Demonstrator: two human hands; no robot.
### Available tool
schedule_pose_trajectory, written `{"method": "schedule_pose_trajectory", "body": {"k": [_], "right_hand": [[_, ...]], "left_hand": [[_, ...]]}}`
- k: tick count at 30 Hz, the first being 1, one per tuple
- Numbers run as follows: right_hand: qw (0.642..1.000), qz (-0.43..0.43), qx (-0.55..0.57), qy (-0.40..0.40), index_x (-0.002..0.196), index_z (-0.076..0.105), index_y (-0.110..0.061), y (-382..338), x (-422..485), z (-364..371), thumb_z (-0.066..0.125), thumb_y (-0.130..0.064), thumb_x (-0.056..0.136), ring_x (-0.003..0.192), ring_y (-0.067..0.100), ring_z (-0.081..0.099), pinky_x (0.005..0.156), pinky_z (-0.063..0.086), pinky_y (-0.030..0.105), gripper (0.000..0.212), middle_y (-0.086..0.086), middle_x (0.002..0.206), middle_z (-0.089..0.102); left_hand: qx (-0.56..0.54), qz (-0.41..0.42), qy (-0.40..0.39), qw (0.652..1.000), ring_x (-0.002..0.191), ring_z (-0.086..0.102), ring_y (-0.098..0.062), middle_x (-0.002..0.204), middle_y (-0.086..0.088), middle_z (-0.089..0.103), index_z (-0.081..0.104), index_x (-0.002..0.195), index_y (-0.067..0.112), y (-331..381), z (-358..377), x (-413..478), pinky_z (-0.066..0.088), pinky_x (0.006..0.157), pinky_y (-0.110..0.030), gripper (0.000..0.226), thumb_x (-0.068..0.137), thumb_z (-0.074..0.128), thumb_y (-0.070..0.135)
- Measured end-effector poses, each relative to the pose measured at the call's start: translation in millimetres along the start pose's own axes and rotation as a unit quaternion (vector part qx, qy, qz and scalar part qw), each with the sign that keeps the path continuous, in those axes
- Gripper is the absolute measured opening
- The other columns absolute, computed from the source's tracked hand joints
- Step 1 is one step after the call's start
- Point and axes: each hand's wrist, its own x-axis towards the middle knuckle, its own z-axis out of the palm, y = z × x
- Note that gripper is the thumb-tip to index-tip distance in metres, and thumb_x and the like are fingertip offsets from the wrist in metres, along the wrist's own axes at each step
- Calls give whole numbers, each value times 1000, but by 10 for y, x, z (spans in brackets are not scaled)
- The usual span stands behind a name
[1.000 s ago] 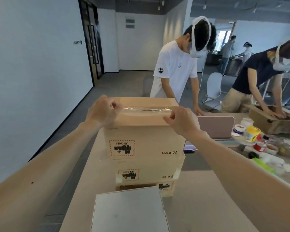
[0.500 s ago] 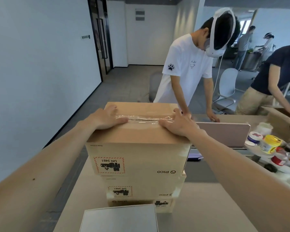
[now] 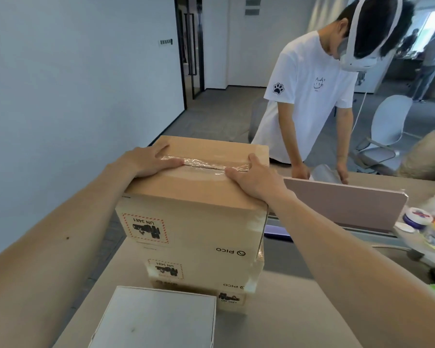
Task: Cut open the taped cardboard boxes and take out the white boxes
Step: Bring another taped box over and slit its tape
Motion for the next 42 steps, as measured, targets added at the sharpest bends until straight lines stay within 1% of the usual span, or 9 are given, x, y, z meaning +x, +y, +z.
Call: {"method": "schedule_pose_trajectory", "body": {"k": [5,11,16,22,27,31,34,39,42], "right_hand": [[1000,-5,3,5,150,22,-31,5,-10,14,45,-76,83,134,36,38,101,37,48,85,13,143,49],[1000,-3,-10,0,151,18,-32,7,52,17,43,-78,83,135,35,38,104,35,48,86,10,145,48],[1000,-7,-15,0,152,15,-33,39,50,35,40,-79,83,136,34,39,103,35,47,87,6,147,47],[1000,6,4,-5,152,15,-37,79,24,10,40,-84,78,136,37,38,103,35,49,91,11,150,43],[999,-3,24,-24,155,14,-33,209,-61,-165,45,-77,84,142,32,33,109,30,45,89,3,155,38],[997,-4,71,-11,155,17,-28,453,-151,-359,51,-72,84,142,28,34,111,29,45,91,1,153,40],[996,4,91,8,155,19,-28,731,-265,-633,55,-71,83,142,29,32,111,30,42,90,4,152,40],[991,15,120,54,155,18,-33,1435,-547,-1194,60,-69,80,140,28,36,112,33,43,92,2,152,41],[990,30,123,68,155,15,-34,1950,-764,-1512,59,-68,82,139,30,38,111,32,43,92,3,153,41]], "left_hand": [[-9,-8,-4,1000,140,37,-37,159,-8,33,12,151,57,-36,11,57,31,112,-47,102,62,43,98],[-26,6,-10,1000,139,39,-36,157,-8,36,11,146,64,-110,16,177,34,113,-49,115,42,36,109],[-10,12,-5,1000,136,42,-37,155,-9,38,11,147,61,-95,32,149,35,109,-48,116,44,32,109],[-5,18,0,1000,139,40,-36,158,-8,36,13,152,52,6,-21,-2,33,111,-47,121,45,32,107],[0,2,17,1000,138,41,-34,157,-6,38,18,154,46,206,-58,-213,36,109,-45,111,60,42,99],[10,15,34,999,132,48,-32,151,-6,44,20,153,44,556,-131,-417,41,105,-43,112,59,46,98],[21,35,45,998,135,45,-32,154,-5,41,20,155,41,956,-129,-592,39,106,-42,110,62,47,95],[10,89,82,993,135,45,-30,152,-3,45,23,155,38,1807,43,-922,40,102,-39,103,70,52,88],[-2,118,95,988,129,49,-30,142,-3,53,28,151,37,2350,266,-1096,42,96,-39,98,71,56,86]]}}
